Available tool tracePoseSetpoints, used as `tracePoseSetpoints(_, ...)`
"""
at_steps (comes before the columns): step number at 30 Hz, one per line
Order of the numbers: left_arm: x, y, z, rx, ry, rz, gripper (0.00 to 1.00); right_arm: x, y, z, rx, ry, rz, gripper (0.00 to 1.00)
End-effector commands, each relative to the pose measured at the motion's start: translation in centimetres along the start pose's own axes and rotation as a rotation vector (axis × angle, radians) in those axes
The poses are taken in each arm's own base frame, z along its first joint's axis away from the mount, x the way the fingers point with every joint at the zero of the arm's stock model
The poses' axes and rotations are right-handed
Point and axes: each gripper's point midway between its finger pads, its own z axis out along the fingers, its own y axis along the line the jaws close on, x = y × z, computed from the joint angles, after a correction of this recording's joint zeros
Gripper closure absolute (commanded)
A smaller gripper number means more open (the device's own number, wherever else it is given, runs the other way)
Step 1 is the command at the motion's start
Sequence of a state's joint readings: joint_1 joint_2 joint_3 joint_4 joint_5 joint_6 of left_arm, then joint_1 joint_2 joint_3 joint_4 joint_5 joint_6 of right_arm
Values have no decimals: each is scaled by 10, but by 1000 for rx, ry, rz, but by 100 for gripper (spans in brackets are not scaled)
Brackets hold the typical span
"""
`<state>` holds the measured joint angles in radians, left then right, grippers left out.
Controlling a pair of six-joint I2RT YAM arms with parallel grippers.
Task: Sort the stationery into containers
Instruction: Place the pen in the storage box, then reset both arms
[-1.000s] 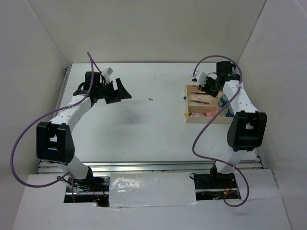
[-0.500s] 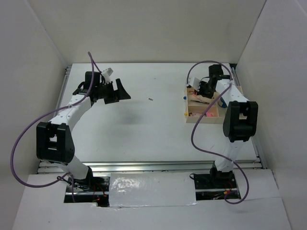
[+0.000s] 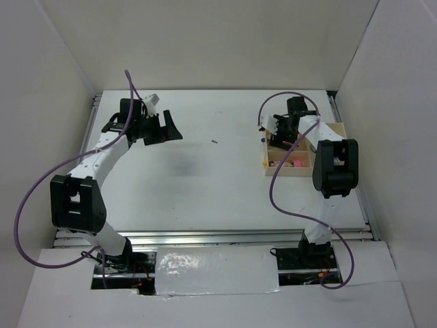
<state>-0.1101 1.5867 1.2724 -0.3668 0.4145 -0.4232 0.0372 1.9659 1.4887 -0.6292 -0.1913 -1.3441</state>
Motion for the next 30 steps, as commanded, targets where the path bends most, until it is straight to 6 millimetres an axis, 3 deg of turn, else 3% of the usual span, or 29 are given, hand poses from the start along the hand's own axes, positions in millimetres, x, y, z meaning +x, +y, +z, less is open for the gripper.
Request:
tracePoseSetpoints(1,-20,-5,-11,-2,-46,83,1,-11,-21,-23,96,-16,6,13)
tracePoseSetpoints(5,-31,3,-31,-10,-84,108,1,-23,-48,-69,194,-74,176,12)
tracePoseSetpoints(6,-32,2,-36,8,-87,109,1,-33,-62,-91,234,-122,261,11)
tracePoseSetpoints(7,-38,6,-45,3,-105,112,1,-43,-62,-112,235,-164,307,11)
tracePoseSetpoints(8,-37,9,-47,-4,-102,110,1,-38,-74,-136,268,-219,371,1)
tracePoseSetpoints(9,-40,13,-51,-29,-110,116,1,-41,-73,-149,272,-256,463,0)
tracePoseSetpoints(10,-42,13,-56,-43,-117,141,1,-47,-73,-175,306,-297,500,0)
tracePoseSetpoints(12,-47,30,-67,-106,-138,125,1,-47,-67,-199,314,-361,624,0)
tracePoseSetpoints(13,-51,35,-77,-129,-161,133,1,-52,-67,-224,364,-404,654,0)
tracePoseSetpoints(14,-52,38,-81,-148,-171,135,1,-50,-57,-227,361,-417,704,0)
tracePoseSetpoints(15,-50,48,-84,-199,-176,131,1,-52,-50,-250,383,-466,774,0)
tracePoseSetpoints(17,-53,55,-98,-251,-214,141,1,-48,-29,-249,358,-497,903,0)
tracePoseSetpoints(18,-49,63,-105,-288,-227,150,1,-48,-23,-271,404,-545,912,0)
tracePoseSetpoints(19,-48,66,-108,-307,-235,154,1,-41,-5,-258,375,-533,960,0)
tracePoseSetpoints(20,-40,73,-109,-336,-228,149,1,-44,7,-276,412,-572,984,0)
tracePoseSetpoints(21,-36,78,-111,-354,-222,157,1,-39,13,-279,440,-575,1002,0)
tracePoseSetpoints(22,-35,79,-119,-368,-239,166,1,-32,26,-266,432,-560,1027,0)
tracePoseSetpoints(24,-24,81,-126,-377,-242,171,1,-30,40,-280,493,-589,1044,0)
tracePoseSetpoints(25,-22,81,-129,-378,-250,171,0,-22,50,-270,491,-578,1071,0)
tracePoseSetpoints(27,-14,79,-134,-384,-263,171,1,-21,59,-277,524,-604,1083,0)
tracePoseSetpoints(28,-15,80,-137,-397,-280,175,1,-16,67,-271,525,-598,1116,0)
tracePoseSetpoints(30,-11,79,-143,-404,-298,191,0,-14,69,-280,584,-630,1115,0)
